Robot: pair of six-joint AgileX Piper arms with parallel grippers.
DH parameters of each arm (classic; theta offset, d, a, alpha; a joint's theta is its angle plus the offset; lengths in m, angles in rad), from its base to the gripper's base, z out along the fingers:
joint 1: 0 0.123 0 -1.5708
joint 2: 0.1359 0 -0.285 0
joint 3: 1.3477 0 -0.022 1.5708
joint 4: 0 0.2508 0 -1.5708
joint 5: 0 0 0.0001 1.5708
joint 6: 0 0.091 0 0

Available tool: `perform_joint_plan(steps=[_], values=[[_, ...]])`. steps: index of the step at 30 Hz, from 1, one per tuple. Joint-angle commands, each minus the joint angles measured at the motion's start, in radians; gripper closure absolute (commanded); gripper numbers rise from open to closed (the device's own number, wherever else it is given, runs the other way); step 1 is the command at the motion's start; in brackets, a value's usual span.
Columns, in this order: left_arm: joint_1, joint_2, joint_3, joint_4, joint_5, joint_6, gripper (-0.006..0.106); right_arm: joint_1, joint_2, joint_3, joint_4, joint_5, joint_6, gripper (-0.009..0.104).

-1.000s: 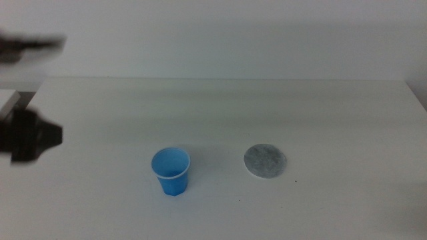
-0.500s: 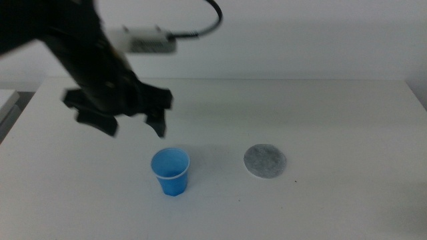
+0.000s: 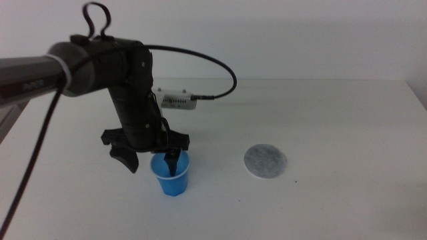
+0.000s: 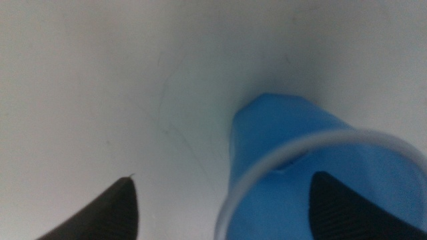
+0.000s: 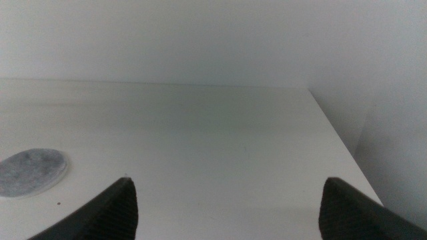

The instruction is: Place an empty cup on a cup mat.

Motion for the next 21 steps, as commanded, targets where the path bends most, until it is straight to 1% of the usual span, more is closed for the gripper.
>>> perform_joint_plan(steps=[1,2,5,8,9,12,14,17,21], values=[[-0.004,0.018,-0.009,0.001,-0.007,0.005,0.024,0.002,-0.005,0.003,-0.010,-0.007,-0.004,0.002],[-0.004,0.029,-0.009,0.001,-0.007,0.004,0.032,0.002,-0.005,0.003,-0.010,-0.007,-0.004,0.002],[-0.004,0.042,-0.009,-0.013,-0.012,0.018,0.061,0.002,-0.005,0.003,-0.010,-0.007,-0.004,0.002],[-0.013,0.035,-0.024,-0.059,-0.021,0.004,0.096,0.002,-0.005,0.003,-0.010,-0.007,-0.004,0.002],[-0.025,0.035,-0.043,-0.061,-0.007,-0.021,0.102,0.002,-0.005,0.003,-0.010,-0.007,-0.004,0.002],[-0.091,0.047,-0.146,-0.035,0.033,-0.088,0.102,0.002,-0.005,0.003,-0.010,-0.007,-0.004,0.002],[-0.137,0.071,-0.243,-0.031,0.045,-0.096,0.102,0.002,-0.005,0.003,-0.010,-0.007,-0.004,0.002],[-0.193,0.141,-0.394,-0.035,0.084,-0.097,0.102,0.002,-0.005,0.003,-0.010,-0.007,-0.004,0.002],[-0.246,0.240,-0.541,-0.046,0.084,-0.105,0.102,0.002,-0.005,0.003,-0.010,-0.007,-0.004,0.002]])
